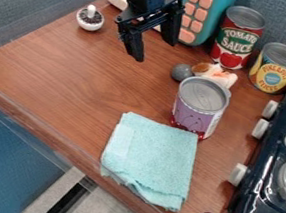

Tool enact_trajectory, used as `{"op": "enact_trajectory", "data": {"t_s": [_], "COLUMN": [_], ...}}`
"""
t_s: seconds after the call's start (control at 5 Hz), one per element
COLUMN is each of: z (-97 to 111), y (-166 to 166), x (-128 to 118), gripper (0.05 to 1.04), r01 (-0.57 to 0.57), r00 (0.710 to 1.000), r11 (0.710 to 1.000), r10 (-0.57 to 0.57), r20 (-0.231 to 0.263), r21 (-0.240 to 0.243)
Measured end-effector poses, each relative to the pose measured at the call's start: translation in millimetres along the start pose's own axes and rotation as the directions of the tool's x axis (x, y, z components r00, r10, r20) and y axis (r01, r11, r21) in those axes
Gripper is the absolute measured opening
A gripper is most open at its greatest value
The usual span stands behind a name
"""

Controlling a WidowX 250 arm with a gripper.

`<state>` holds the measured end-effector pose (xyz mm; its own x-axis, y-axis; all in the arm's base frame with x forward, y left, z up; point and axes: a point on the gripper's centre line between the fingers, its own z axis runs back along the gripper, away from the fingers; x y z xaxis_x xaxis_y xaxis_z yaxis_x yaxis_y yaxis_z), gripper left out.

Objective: Put the toy at the bottom left of the table

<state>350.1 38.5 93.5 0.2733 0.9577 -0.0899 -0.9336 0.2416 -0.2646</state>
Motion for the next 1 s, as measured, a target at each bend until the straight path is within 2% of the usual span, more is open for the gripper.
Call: {"op": "enact_trajectory", "data": {"t_s": [0.2,0.6,0.8,1.0], "z": [-12,-24,-40,-52], "y": [5,-48,-75,-94], "x": [0,-31,-48,-60], "gripper": [1.0,1.0,1.0,1.0], "r01": [-0.009,0.121,0.203,0.295], "r00": [1.0,0.99,0.974,0.953], "r11": [0.999,0.992,0.979,0.955], "r10": [0.01,-0.118,-0.201,-0.291], "r20": [-0.022,-0.082,-0.101,-0.085], "r21": [0.036,0.03,0.018,0.041]}}
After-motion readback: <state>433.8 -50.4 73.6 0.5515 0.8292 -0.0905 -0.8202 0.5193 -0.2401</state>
